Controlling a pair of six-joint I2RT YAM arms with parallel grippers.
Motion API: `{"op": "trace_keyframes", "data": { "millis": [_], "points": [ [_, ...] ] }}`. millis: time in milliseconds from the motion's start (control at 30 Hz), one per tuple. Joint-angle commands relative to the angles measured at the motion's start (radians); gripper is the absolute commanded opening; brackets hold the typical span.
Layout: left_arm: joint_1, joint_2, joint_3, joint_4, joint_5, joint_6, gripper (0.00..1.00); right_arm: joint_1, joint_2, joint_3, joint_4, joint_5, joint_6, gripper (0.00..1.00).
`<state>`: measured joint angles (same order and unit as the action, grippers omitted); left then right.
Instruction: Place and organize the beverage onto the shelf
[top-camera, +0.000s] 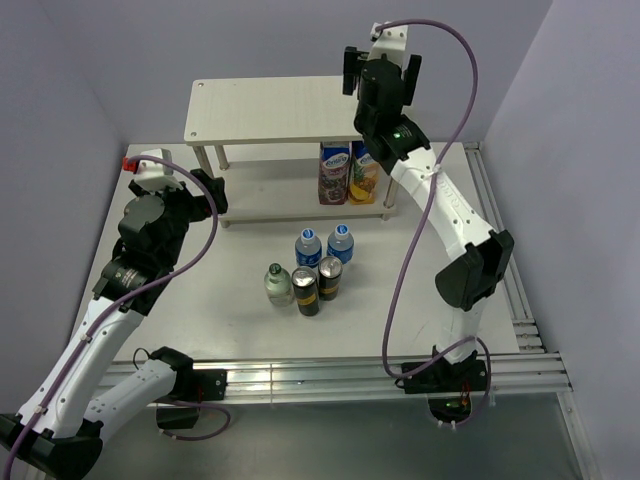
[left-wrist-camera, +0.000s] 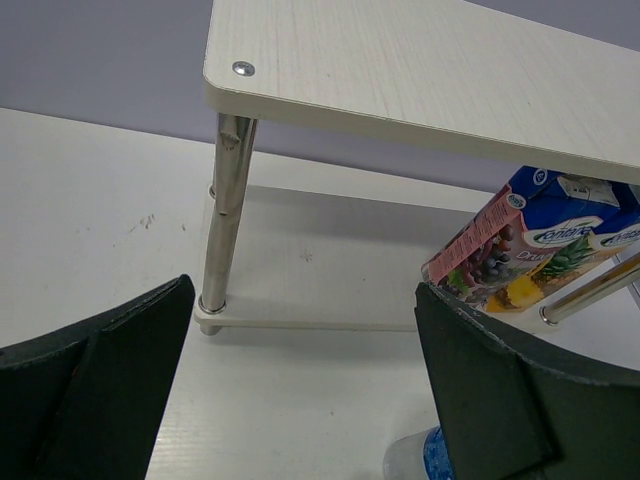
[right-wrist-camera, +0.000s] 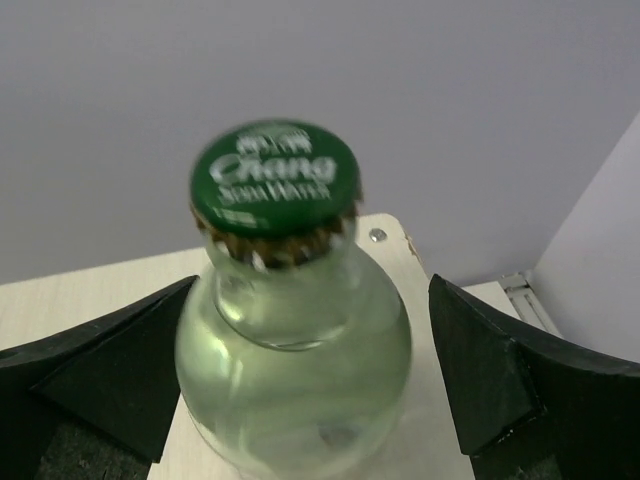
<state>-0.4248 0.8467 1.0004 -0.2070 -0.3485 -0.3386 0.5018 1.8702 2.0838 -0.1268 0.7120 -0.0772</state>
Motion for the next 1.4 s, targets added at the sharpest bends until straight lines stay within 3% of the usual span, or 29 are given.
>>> {"op": "trace_keyframes", "data": {
  "millis": [0, 667, 800, 867, 1067, 1167, 1367],
  "points": [
    [0.001, -0.005, -0.006, 0.029, -0.015, 0.018, 0.99, 0.017, -0.111, -0.047, 0.032, 0.046, 0.020, 1.00],
    [0.001, -0.009, -0.006, 0.029, -0.029, 0.023, 0.99, 0.128, -0.485, -0.485, -0.043, -0.045, 0.186, 1.00],
    [0.001, -0.009, -0.005, 0.029, -0.030, 0.024, 0.99, 0.329, -0.662, -0.710, 0.015, -0.065, 0.201, 1.00],
    [0.001, -0.008, -0.006, 0.029, -0.030, 0.024, 0.99, 0.487, -0.713, -0.833, 0.032, -0.081, 0.240, 1.00],
    [0.003, -0.012, -0.003, 0.027, -0.033, 0.024, 0.99, 0.843, -0.685, -0.984, 0.010, -0.002, 0.410, 1.00],
    [0.006, -0.015, -0.003, 0.027, -0.033, 0.023, 0.99, 0.903, -0.658, -1.027, 0.007, -0.016, 0.483, 0.99],
    [0.009, -0.017, -0.006, 0.027, -0.035, 0.023, 0.99, 0.909, -0.550, -1.035, 0.064, -0.032, 0.508, 0.97]
  ]
}}
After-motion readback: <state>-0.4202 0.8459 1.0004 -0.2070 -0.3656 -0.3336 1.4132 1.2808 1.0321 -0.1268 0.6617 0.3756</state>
